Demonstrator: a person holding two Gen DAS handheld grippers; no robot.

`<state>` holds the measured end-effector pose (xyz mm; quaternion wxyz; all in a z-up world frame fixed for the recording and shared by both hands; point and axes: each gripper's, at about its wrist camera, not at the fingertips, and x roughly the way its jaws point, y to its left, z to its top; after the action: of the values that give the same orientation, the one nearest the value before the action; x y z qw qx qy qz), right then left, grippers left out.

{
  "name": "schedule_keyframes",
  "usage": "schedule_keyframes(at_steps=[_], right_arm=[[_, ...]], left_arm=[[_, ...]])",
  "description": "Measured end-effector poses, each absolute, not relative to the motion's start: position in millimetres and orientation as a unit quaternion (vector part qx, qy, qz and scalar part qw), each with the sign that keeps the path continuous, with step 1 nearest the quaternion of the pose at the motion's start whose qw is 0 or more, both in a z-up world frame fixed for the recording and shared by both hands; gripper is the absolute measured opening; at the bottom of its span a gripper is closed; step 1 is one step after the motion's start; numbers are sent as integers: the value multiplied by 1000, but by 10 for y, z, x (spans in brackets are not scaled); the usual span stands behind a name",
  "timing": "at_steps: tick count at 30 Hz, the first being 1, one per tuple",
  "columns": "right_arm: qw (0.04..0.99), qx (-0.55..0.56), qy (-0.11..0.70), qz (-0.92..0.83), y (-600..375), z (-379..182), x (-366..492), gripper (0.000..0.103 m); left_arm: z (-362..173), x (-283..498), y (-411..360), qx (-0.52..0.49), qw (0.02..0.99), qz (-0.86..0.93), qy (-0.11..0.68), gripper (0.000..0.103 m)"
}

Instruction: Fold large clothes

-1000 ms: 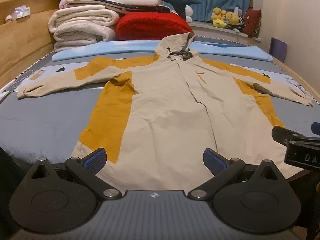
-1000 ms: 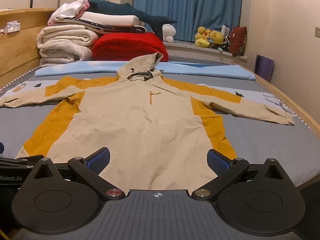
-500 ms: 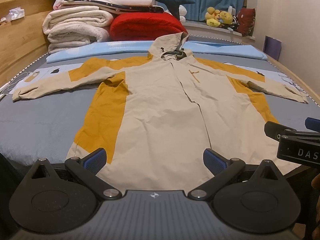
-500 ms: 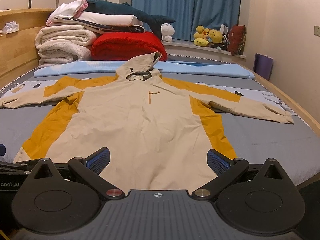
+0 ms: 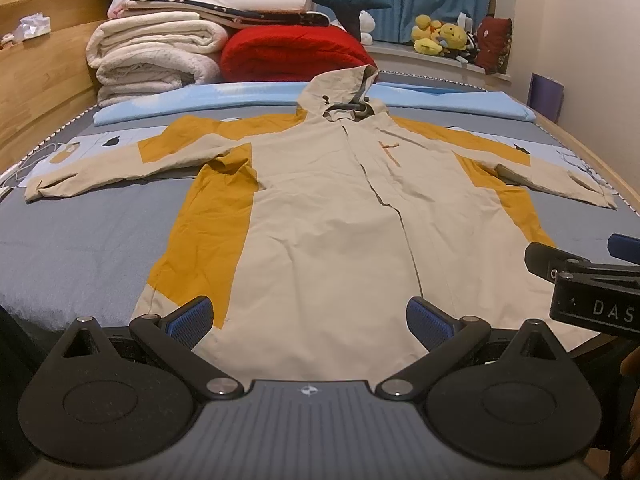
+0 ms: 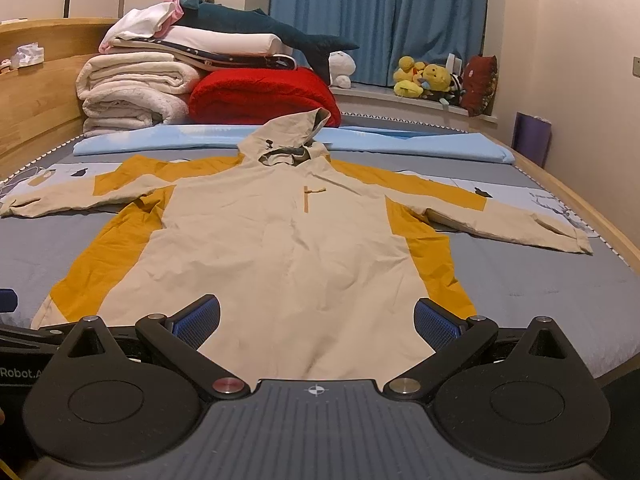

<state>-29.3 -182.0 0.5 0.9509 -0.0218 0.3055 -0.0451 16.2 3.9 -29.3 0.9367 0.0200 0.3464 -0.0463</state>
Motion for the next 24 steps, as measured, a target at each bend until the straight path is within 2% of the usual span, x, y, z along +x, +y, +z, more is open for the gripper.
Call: schedule_keyframes(at_steps=[24], right_arm=[[951, -23, 305, -44, -1784, 18, -284, 102]], left_arm=[[-288, 159, 33, 19, 937, -47, 347, 103]])
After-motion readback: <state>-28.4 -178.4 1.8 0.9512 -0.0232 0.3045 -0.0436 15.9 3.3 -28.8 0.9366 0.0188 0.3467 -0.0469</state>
